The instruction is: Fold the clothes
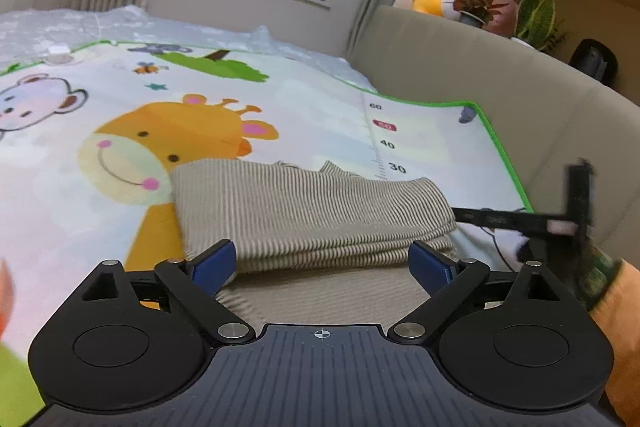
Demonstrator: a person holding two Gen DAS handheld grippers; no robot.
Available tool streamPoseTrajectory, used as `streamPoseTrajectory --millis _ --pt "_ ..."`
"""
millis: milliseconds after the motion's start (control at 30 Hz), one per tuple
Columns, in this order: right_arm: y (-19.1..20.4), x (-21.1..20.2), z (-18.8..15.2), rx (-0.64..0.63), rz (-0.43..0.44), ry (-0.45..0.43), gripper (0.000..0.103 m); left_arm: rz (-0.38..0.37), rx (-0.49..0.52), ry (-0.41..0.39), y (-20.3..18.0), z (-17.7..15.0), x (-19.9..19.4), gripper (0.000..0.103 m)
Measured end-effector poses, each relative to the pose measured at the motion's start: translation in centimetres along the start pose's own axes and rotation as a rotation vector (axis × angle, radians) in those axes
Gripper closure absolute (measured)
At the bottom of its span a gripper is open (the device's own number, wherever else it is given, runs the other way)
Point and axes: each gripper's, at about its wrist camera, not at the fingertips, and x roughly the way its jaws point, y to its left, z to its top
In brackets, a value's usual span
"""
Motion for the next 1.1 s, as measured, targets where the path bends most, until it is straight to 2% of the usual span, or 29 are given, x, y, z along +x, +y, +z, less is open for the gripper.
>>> streamPoseTrajectory --millis 133,300,367,533,633,700,733,967,1100 --pt "2.4 -1.8 1.0 0.026 0.058 -0.084 0.073 0.016 -0.012 -0.011 0.0 0.4 2.9 0.005" --pt "5.8 1.1 -0.7 0.036 0.181 -0.002 0.072 0.044 -0.015 -0.002 0.6 -0.2 4.8 0.004" --pt "6.1 3.3 -2.5 0.011 0.136 0.052 0.072 0.045 0.028 0.001 0.9 -0.7 4.8 0.004" --pt "5.7 4.0 -4.0 0.007 0.139 0.042 0.072 0.103 0.195 0.023 1.7 -2.8 4.1 0.004" --pt "6.0 4.2 -4.2 -0.001 0.133 0.041 0.072 0.199 0.112 0.056 3.6 -2.6 3.9 0.004" --pt "6.2 4.3 -4.1 -0.005 0.129 0.037 0.072 0.206 0.003 0.046 5.1 -2.0 3.3 0.004" --pt "6.3 4.4 -4.0 -0.007 0.127 0.035 0.072 0.203 -0.007 0.028 5.1 -1.7 2.8 0.004" --pt "6.6 4.2 -4.2 -0.024 0.112 0.026 0.072 0.143 0.108 -0.036 1.2 -0.2 2.1 0.003" --pt "6.8 4.1 -4.2 -0.024 0.101 0.037 0.072 0.117 0.121 -0.032 0.0 -0.1 3.4 0.003"
